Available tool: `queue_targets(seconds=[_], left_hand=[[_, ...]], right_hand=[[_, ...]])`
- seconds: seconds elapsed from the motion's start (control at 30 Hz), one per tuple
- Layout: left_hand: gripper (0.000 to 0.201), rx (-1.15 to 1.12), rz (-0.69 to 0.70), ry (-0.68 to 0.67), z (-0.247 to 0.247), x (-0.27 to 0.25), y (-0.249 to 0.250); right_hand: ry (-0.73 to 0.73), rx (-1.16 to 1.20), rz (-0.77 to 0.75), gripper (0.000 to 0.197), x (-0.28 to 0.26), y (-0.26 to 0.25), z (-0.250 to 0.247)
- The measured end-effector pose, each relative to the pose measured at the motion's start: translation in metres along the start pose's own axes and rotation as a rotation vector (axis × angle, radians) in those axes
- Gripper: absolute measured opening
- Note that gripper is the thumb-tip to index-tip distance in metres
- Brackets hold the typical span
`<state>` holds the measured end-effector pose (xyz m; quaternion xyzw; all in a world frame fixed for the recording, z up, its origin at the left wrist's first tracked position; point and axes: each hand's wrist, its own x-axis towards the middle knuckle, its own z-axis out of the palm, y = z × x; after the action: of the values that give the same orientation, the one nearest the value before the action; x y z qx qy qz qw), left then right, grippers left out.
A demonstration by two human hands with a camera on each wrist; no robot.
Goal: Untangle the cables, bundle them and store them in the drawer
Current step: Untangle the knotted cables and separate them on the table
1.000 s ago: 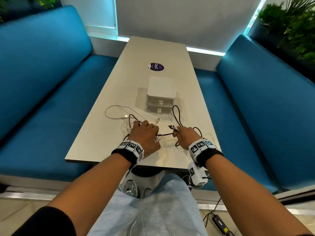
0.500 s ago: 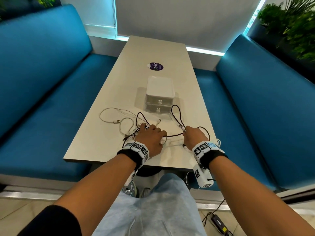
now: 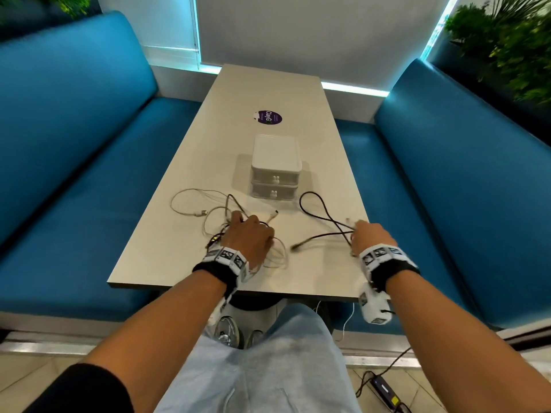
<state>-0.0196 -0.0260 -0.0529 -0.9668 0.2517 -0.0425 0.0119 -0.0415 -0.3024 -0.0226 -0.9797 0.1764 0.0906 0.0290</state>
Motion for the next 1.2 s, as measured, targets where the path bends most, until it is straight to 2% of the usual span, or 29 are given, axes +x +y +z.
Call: queue_targets(seconds=[0.13, 0.2, 0.33, 0.43, 0.5, 0.6, 0.67, 0.73, 0.8, 0.93, 1.0, 1.1, 1.2], left_hand=[[0.033, -0.083, -0.088, -0.116, 0.003, -0.001, -0.038], [0.034, -0.088, -0.07, -0.138, 0.0, 0.0, -0.032], [0.029, -0.03, -0.005, -0.094, -0.006, -0.001, -0.004], [0.03, -0.01, 0.014, -0.076, -0.003, 0.002, -0.001], [0.03, -0.014, 0.016, -0.089, -0.001, 0.004, -0.004], [0.028, -0.002, 0.022, -0.088, 0.0, 0.002, -0.008], [0.027, 0.005, 0.045, -0.078, 0.001, 0.001, -0.008], [0.026, 0.0, 0.089, -0.053, 0.0, 0.002, -0.005], [0.025, -0.022, 0.13, -0.028, 0.0, 0.004, -0.003], [0.026, -0.125, 0.116, 0.016, -0.002, 0.002, -0.007], [0.029, -0.25, 0.08, 0.012, -0.01, 0.003, -0.008], [0.046, -0.357, 0.032, 0.008, -0.026, 0.007, -0.009], [0.047, -0.431, -0.034, 0.103, -0.039, 0.009, -0.014]], right_hand=[[0.053, -0.046, 0.115, 0.018, 0.003, 0.045, -0.012], [0.071, -0.029, 0.111, 0.015, 0.004, 0.04, -0.013], [0.093, 0.012, 0.07, 0.013, -0.001, 0.012, -0.011], [0.137, 0.056, -0.064, 0.022, -0.006, -0.009, -0.006], [0.118, 0.087, -0.214, 0.031, -0.013, -0.027, 0.002], [0.0, 0.1, -0.458, 0.039, -0.027, -0.053, 0.025], [-0.093, 0.058, -0.501, 0.041, -0.032, -0.059, 0.039], [-0.133, -0.016, -0.475, 0.044, -0.031, -0.055, 0.046], [-0.106, -0.082, -0.406, 0.049, -0.027, -0.042, 0.045], [-0.043, -0.087, -0.076, 0.031, -0.019, -0.005, 0.032], [-0.039, -0.1, 0.015, 0.028, -0.017, 0.011, 0.027], [-0.056, -0.003, 0.058, 0.028, -0.014, 0.006, 0.023], [-0.038, 0.178, -0.011, 0.03, -0.012, -0.021, 0.021]])
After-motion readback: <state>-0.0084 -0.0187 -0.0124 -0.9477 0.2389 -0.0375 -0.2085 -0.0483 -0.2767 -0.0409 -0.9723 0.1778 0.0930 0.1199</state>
